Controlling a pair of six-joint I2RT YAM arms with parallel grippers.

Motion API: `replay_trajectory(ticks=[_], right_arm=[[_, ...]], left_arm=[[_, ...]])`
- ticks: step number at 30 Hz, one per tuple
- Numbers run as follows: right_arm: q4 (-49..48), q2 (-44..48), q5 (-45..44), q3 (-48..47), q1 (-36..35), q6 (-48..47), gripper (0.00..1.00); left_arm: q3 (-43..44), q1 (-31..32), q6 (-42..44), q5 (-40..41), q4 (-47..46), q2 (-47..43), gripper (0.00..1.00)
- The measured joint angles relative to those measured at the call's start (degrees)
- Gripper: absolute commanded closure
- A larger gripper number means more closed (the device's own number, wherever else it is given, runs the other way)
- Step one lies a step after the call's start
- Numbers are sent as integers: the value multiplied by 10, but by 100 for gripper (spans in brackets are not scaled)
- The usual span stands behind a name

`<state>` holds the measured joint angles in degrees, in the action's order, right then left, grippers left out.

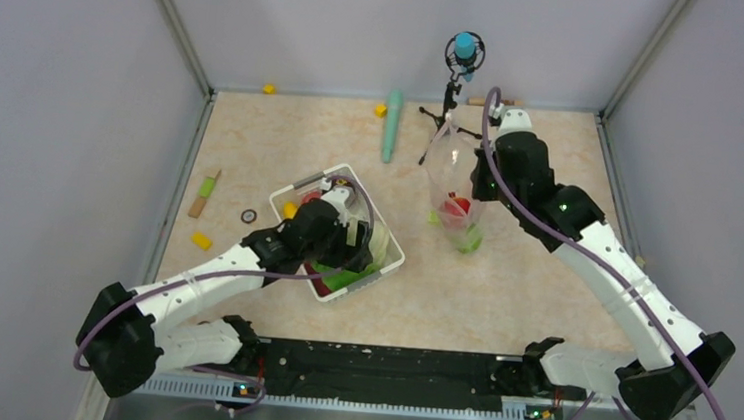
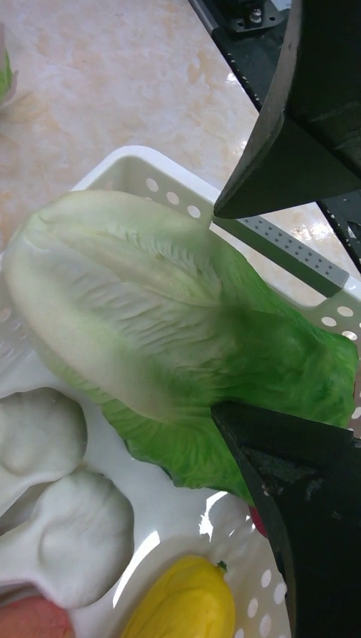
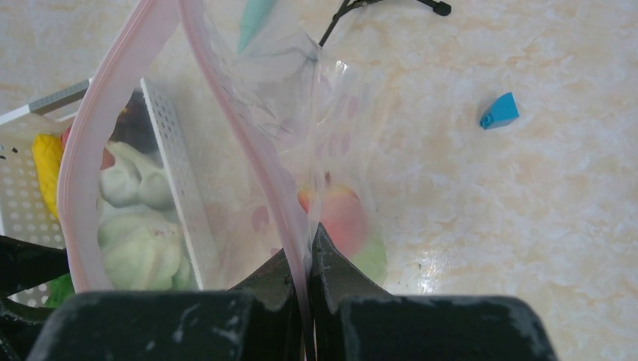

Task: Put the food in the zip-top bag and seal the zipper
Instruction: Pick up the fake vegetable from the bin.

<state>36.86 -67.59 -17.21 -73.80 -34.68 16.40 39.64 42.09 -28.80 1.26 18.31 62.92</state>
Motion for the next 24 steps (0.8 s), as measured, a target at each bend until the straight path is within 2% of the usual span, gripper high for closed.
replay_trajectory(ticks=[8, 10, 13, 15, 20, 21, 24], right_arm=[[-9, -9, 19, 3, 0, -10, 100], [-9, -9, 21, 3, 0, -13, 100], [-11, -9, 25, 3, 0, -15, 100], [-13, -9, 29, 3, 0, -15, 100], [-20, -8, 37, 16, 0, -19, 100], [-20, -8, 38, 19, 0, -19, 100], [-22, -7, 41, 26, 0, -19, 100]], left_arm=[[-10, 0, 0, -12, -2, 43, 3], [-10, 0, 0, -2, -1, 53, 6], [-10, 0, 0, 12, -2, 54, 22], [-10, 0, 0, 18, -2, 55, 37], [-5, 0, 5, 25, -5, 64, 93], [-4, 0, 7, 25, -6, 64, 100], [3, 0, 14, 27, -5, 62, 100]])
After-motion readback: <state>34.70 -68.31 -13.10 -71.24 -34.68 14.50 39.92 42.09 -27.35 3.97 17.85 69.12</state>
